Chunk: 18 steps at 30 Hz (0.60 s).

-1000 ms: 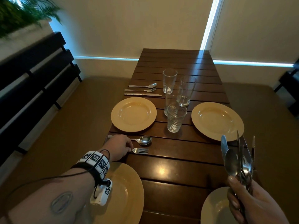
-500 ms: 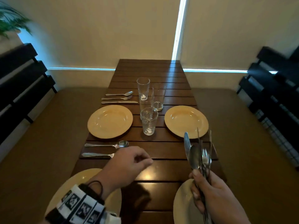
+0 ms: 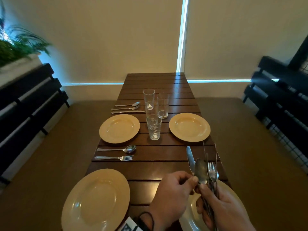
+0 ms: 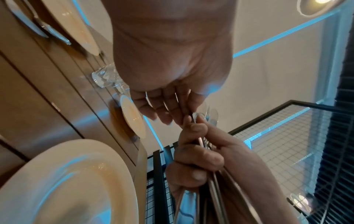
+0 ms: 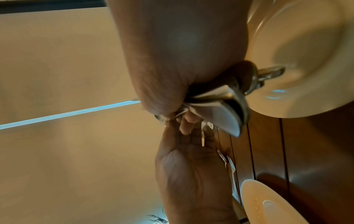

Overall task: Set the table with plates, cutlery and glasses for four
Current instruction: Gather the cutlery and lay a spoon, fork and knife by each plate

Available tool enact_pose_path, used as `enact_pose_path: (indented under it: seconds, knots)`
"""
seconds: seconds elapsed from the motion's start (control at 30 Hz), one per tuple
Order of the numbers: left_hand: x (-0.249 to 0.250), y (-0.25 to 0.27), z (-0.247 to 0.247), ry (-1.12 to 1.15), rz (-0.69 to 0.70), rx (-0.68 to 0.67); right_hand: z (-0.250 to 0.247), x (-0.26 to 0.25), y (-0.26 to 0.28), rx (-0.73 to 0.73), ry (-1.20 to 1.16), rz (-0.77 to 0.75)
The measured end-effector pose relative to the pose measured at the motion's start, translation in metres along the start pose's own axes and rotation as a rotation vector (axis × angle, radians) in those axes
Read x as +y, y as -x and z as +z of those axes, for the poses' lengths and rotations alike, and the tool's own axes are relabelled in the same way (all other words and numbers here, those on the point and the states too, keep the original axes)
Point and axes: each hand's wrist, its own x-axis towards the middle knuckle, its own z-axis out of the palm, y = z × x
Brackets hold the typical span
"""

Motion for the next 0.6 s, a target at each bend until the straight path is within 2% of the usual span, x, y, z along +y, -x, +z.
enact_pose_path:
  seconds: [0.1, 0.2, 0.3, 0.4, 0.5, 0.6]
  knots:
    - [0.000, 0.010, 0.001, 0.058, -0.019, 0.051, -0.003, -0.001, 0.011, -0.050, 0.004, -0.008]
    - [0.001, 0.017, -0.004, 0.178, -0.021, 0.211, -0.004, -0.001, 0.020, -0.100, 0.061, -0.013]
    - [0.002, 0.023, -0.008, 0.319, -0.021, 0.290, -0.001, 0.002, 0.030, -0.071, 0.084, -0.044]
    - [0.004, 0.034, -0.002, 0.365, -0.077, 0.209, 0.003, 0.003, 0.037, -0.040, 0.101, -0.044]
    - [0.000, 0.042, 0.006, 0.263, -0.125, 0.074, 0.003, 0.008, 0.034, -0.048, 0.179, -0.089]
    - [-0.005, 0.041, 0.006, 0.277, -0.142, 0.104, 0.004, 0.009, 0.033, -0.039, 0.207, -0.123]
